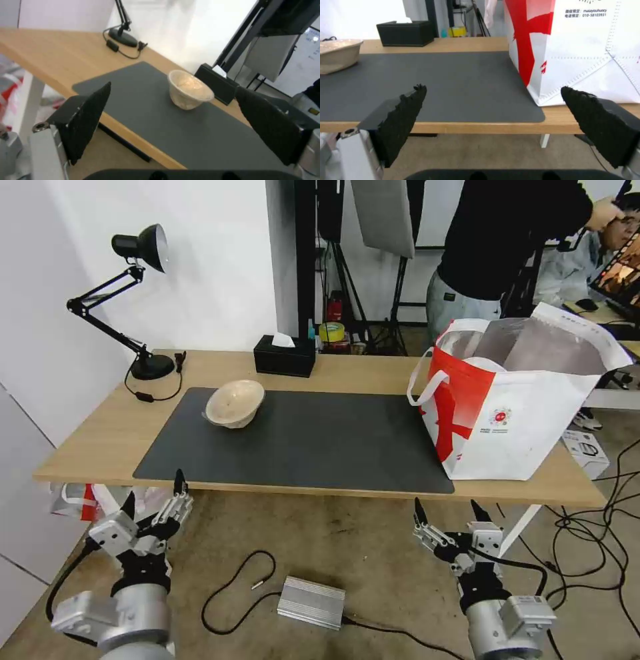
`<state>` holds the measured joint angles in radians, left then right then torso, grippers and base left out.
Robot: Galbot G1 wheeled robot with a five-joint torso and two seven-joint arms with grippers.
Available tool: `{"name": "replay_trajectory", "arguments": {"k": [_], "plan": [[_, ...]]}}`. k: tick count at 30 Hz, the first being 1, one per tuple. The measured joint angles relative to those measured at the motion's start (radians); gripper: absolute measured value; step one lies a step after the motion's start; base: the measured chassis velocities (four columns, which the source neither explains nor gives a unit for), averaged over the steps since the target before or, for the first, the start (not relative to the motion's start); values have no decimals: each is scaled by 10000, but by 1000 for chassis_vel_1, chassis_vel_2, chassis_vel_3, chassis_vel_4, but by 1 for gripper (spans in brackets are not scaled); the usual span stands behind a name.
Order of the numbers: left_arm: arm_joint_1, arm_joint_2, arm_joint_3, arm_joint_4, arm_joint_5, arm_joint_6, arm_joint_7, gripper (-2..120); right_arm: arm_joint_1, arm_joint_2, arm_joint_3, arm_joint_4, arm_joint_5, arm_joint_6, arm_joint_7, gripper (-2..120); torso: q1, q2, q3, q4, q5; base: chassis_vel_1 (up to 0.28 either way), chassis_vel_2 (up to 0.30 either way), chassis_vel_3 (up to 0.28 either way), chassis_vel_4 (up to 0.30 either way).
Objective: Pick up the trash from the table and place it into the takeout bag.
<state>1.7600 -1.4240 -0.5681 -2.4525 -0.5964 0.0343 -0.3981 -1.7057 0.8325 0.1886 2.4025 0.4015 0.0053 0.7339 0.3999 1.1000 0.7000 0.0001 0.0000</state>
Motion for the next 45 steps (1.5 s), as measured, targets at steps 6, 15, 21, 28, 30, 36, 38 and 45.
{"name": "replay_trajectory", "arguments": {"k": [6, 15, 21, 28, 30, 36, 38, 45], "plan": [[-179, 642, -50, -101, -1066, 107, -370, 100, 0, 0, 0, 0, 0, 1, 0, 100, 0, 0, 0, 0, 0, 0, 0, 0, 0], [-1343, 2059, -353, 82, -3394, 236, -1226, 100, 1, 0, 0, 0, 0, 1, 0, 100, 0, 0, 0, -1, -1, 0, 0, 0, 0], [-2349, 2677, -415, 209, -5393, 352, -2176, 100, 1, 0, 0, -1, 0, 1, -1, 100, 0, -1, 0, -1, -1, 0, 0, 0, 0], [-3340, 3278, -476, 469, -6907, 540, -2893, 100, 1, 0, 0, 0, 0, 1, -1, 100, 0, -1, 0, 0, 0, 0, 0, 0, 0], [-3491, 3341, -454, 520, -7059, 568, -2977, 100, 1, 0, 0, -1, 0, 1, 0, 100, 1, 0, 1, -1, 0, 0, 0, 0, 0], [-4325, 3664, -276, 984, -7829, 796, -3503, 100, 1, 0, 0, -1, 0, 1, -1, 100, 1, 0, -1, 0, 0, 0, 0, 0, 0], [-4470, 3699, -251, 1078, -7976, 841, -3620, 100, 1, 0, 1, -1, 0, 0, 0, 100, 1, 0, -1, 0, 0, 0, 0, 0, 0], [-5659, 3899, 42, 1927, -9117, 1308, -4220, 100, 1, 0, 0, -1, 0, 0, -1, 100, 1, -1, 0, -1, 1, 0, 0, 0, 0]]}}
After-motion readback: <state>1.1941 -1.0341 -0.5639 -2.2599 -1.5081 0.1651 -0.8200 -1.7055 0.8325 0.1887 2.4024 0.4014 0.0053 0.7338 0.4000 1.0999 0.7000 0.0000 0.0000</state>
